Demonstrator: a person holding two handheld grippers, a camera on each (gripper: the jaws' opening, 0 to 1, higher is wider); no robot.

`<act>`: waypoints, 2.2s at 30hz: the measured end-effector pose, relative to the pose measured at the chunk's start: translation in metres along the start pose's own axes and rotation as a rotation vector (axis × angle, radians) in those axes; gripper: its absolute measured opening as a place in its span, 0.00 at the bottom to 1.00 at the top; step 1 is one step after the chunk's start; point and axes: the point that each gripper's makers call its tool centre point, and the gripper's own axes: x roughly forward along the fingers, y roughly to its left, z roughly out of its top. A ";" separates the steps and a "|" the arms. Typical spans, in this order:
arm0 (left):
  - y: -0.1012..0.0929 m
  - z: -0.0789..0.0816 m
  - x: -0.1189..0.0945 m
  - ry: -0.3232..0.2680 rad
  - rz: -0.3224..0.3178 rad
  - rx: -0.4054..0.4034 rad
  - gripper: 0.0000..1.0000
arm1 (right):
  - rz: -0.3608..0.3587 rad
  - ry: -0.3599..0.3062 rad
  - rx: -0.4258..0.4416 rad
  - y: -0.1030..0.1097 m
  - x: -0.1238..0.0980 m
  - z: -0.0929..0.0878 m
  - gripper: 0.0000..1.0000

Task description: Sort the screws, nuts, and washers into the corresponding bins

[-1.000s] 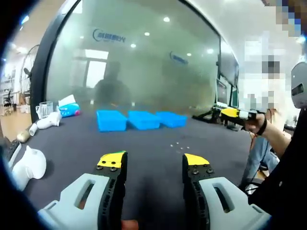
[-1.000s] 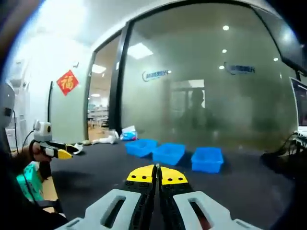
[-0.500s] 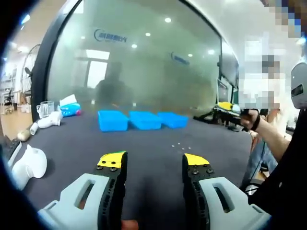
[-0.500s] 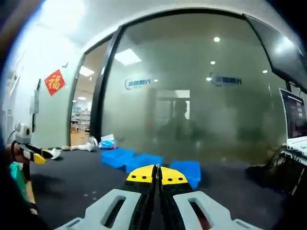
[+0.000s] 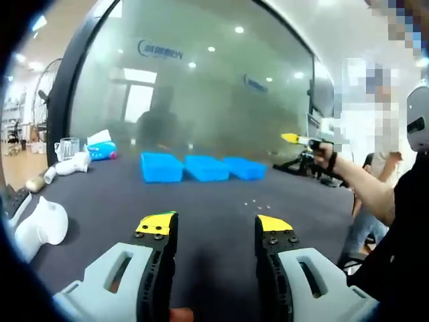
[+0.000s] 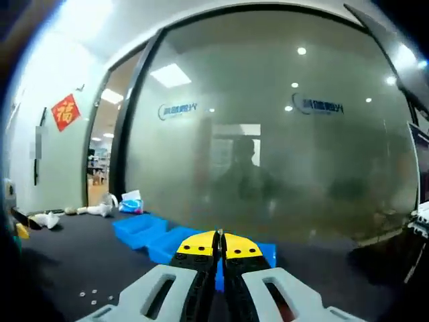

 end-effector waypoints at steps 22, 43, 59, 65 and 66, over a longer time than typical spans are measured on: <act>0.004 0.008 -0.004 -0.008 0.011 0.025 0.45 | -0.067 0.341 -0.005 -0.052 0.100 -0.117 0.00; 0.002 0.012 -0.006 -0.015 0.010 0.034 0.45 | 0.026 0.242 -0.052 -0.029 0.056 -0.091 0.26; 0.003 0.012 -0.008 -0.015 0.017 0.038 0.45 | 0.198 0.173 -0.019 0.043 -0.092 -0.091 0.30; -0.001 0.011 -0.008 -0.011 0.009 0.042 0.45 | 0.236 0.138 -0.051 0.062 -0.135 -0.093 0.31; -0.001 0.011 -0.009 -0.011 0.008 0.043 0.45 | 0.238 0.130 -0.051 0.065 -0.141 -0.093 0.31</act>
